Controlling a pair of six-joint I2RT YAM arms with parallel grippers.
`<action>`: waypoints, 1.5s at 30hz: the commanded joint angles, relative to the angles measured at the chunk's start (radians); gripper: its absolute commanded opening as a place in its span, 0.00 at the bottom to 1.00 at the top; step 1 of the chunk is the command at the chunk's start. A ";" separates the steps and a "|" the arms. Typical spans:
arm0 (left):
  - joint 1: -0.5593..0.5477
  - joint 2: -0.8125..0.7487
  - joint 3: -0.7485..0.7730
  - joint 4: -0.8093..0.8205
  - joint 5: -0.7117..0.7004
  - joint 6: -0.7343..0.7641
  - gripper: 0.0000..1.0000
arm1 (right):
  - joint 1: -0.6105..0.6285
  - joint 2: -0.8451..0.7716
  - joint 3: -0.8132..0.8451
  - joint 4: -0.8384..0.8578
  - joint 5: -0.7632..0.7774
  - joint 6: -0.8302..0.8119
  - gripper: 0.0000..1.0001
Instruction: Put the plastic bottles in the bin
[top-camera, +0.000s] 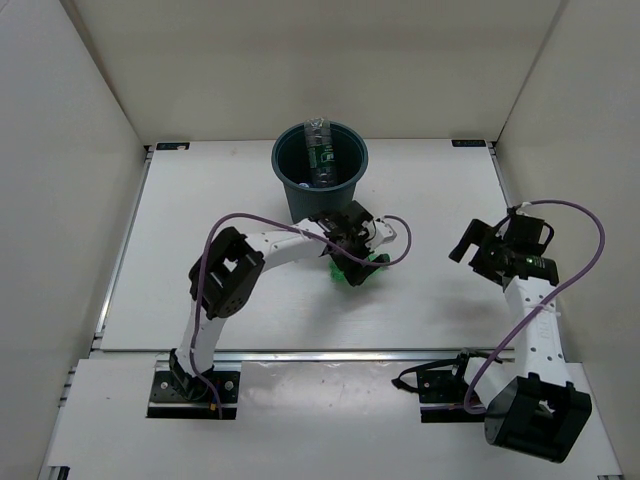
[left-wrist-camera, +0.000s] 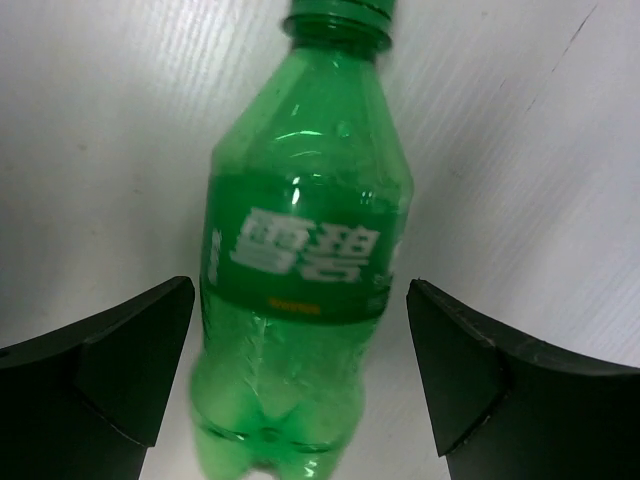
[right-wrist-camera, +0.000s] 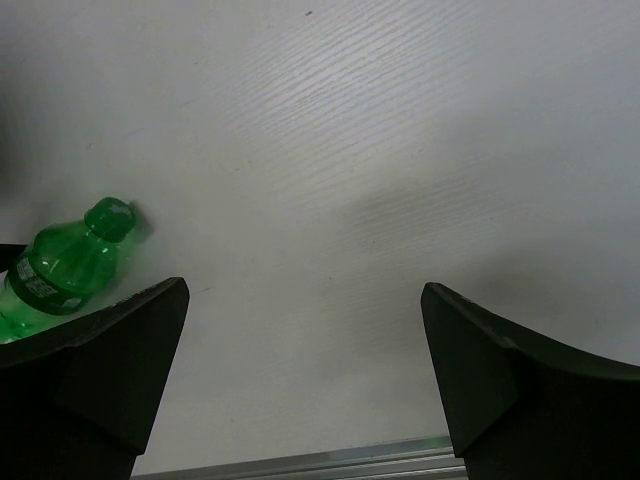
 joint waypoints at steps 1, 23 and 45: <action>-0.006 -0.019 -0.011 0.010 0.016 -0.009 0.98 | -0.020 -0.036 0.000 0.010 -0.013 -0.023 0.99; 0.079 -0.361 0.436 -0.031 -0.276 -0.393 0.54 | -0.063 -0.107 -0.012 0.087 -0.025 -0.020 0.99; 0.348 -0.373 0.263 0.078 -0.470 -0.460 0.99 | -0.040 -0.061 0.076 0.061 0.019 -0.029 0.99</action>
